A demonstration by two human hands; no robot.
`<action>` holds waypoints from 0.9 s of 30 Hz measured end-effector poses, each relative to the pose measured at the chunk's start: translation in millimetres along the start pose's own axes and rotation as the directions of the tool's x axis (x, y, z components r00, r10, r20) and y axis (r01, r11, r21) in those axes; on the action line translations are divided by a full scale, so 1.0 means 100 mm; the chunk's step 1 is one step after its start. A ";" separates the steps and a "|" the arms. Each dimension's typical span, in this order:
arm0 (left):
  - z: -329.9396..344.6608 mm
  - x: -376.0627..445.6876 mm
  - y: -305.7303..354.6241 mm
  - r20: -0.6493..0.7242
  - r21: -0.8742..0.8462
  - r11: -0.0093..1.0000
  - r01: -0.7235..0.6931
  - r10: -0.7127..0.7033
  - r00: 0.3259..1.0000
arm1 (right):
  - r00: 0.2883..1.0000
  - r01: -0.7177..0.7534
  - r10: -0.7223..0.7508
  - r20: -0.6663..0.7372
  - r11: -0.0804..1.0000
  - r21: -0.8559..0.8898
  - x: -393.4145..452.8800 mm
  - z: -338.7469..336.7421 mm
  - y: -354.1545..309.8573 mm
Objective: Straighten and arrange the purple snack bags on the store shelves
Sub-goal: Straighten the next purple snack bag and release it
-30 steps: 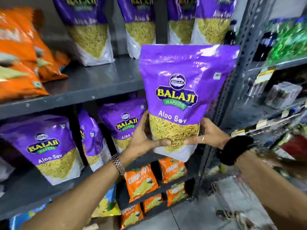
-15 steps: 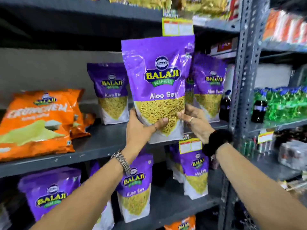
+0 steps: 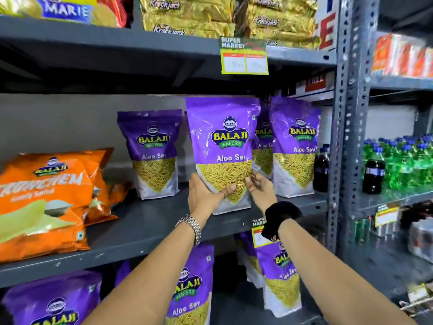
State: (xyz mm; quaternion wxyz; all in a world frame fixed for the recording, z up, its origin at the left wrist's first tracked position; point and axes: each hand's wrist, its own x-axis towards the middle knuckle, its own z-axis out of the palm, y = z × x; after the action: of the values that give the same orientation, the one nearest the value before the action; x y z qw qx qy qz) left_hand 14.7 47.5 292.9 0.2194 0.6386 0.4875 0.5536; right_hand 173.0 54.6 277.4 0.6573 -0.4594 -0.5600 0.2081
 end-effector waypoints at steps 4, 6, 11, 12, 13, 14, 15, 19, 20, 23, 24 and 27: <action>0.11 0.09 0.04 0.031 -0.070 0.997 0.032 -0.030 0.999 | 0.999 -0.035 0.034 -0.028 0.998 -0.056 0.11 -0.01 -0.03; 0.15 0.14 0.04 0.045 -0.099 0.994 0.052 -0.047 0.998 | 0.999 -0.039 0.036 -0.030 0.995 -0.087 0.16 -0.02 0.01; 0.21 0.22 0.00 0.065 -0.149 0.986 0.070 -0.061 0.996 | 0.995 -0.086 0.079 -0.058 0.989 -0.123 0.23 -0.03 0.05; 0.21 0.23 0.01 0.081 -0.146 0.986 0.081 -0.069 0.994 | 0.993 -0.086 0.077 -0.094 0.991 -0.098 0.22 -0.06 0.02; 0.20 0.23 0.02 0.093 -0.135 0.986 0.102 -0.090 0.992 | 0.987 -0.070 0.060 -0.147 0.996 -0.062 0.18 -0.08 -0.02; 0.16 0.22 -0.01 0.086 -0.132 0.982 0.135 -0.125 0.988 | 0.981 -0.022 0.019 -0.195 1.000 -0.010 0.11 -0.10 -0.06; 0.11 0.19 -0.05 0.061 -0.149 0.976 0.158 -0.150 0.987 | 0.971 0.046 -0.040 -0.235 0.999 0.022 0.02 -0.11 -0.09; -0.29 -0.12 -0.32 -0.016 -0.282 0.958 0.046 -0.053 0.998 | 0.958 0.181 -0.157 -0.242 0.980 0.080 -0.57 -0.01 -0.18; -0.41 -0.26 -0.37 -0.033 -0.296 0.955 -0.017 0.007 0.999 | 0.960 0.187 -0.160 -0.230 0.977 0.104 -0.72 0.05 -0.21; -0.71 -0.64 -0.44 -0.049 -0.284 0.939 -0.196 0.190 0.981 | 0.972 0.193 -0.166 -0.168 0.968 0.157 -1.07 0.26 -0.23; -0.82 -0.79 -0.53 -0.056 -0.253 0.945 -0.208 0.200 0.978 | 0.978 0.186 -0.164 -0.130 0.966 0.179 -1.23 0.38 -0.20; -1.11 -1.24 -0.89 -0.112 -0.134 0.970 -0.204 0.190 0.975 | 0.991 0.135 -0.128 -0.049 0.973 0.188 -1.66 0.68 -0.04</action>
State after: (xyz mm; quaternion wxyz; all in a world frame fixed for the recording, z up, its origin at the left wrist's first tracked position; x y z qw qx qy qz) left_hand -110.9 -51.0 190.8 0.1849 0.6383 0.3902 0.6373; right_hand 61.2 -53.2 186.9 0.7206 -0.3598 -0.5548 0.2084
